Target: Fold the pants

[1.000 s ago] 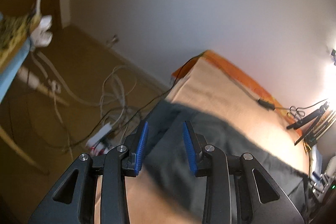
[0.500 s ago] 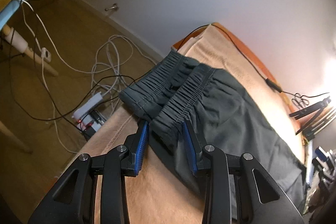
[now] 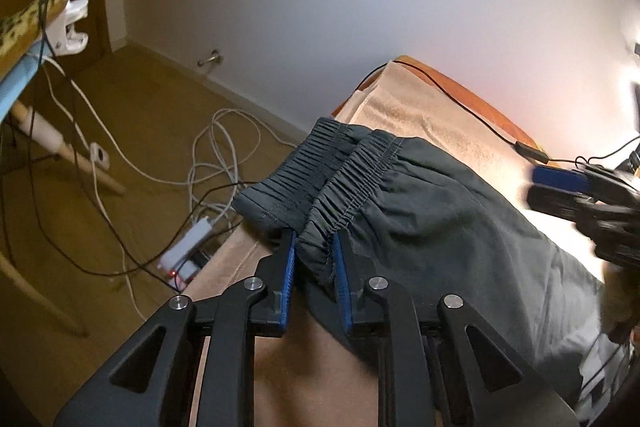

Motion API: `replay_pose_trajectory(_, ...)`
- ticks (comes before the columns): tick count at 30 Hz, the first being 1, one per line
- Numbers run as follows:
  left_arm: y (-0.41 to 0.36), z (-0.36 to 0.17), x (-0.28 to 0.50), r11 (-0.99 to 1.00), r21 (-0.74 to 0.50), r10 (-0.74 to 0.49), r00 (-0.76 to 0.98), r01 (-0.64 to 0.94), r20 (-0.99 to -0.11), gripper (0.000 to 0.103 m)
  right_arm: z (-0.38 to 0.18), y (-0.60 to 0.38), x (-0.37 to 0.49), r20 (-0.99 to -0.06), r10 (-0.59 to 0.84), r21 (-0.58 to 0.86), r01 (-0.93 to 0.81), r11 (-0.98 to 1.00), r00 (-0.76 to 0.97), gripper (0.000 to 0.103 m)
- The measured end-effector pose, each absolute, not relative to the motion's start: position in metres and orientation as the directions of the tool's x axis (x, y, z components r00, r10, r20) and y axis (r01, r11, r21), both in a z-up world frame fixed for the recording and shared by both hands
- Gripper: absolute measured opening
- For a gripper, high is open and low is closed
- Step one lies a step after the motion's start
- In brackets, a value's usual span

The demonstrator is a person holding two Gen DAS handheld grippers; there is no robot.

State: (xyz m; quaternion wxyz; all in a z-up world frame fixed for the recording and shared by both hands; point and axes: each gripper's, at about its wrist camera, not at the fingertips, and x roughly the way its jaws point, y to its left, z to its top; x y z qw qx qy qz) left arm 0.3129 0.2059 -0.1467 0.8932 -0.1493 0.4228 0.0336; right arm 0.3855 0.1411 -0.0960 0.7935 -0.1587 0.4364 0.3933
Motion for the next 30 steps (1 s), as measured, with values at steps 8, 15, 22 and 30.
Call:
replay_pose_trajectory(8,0.206,-0.148,0.314,0.967,-0.207,-0.067,0.639,-0.148,-0.766,0.014,-0.126,0.202,0.418,-0.818,0.518,0.171,-0.754,0.634,0.250,0.047)
replay_pose_trajectory(15,0.206,-0.148,0.313,0.968,-0.211,-0.075,0.642,-0.137,-0.763,0.014,-0.130,0.220,0.408,-0.846,0.481,0.106,-0.811,0.575,0.230,0.028)
replay_pose_trajectory(22,0.206,-0.148,0.313,0.970,-0.205,-0.074,0.642,-0.132,-0.763,0.014,-0.135,0.222,0.408,-0.858,0.444,0.053,-0.816,0.576,0.258,0.030)
replay_pose_trajectory(30,0.211,-0.145,0.314,0.965,-0.224,-0.081,0.653,-0.139,-0.753,0.012,-0.123,0.227,0.388,-0.839,0.437,-0.040,-0.837,0.546,0.325,0.000)
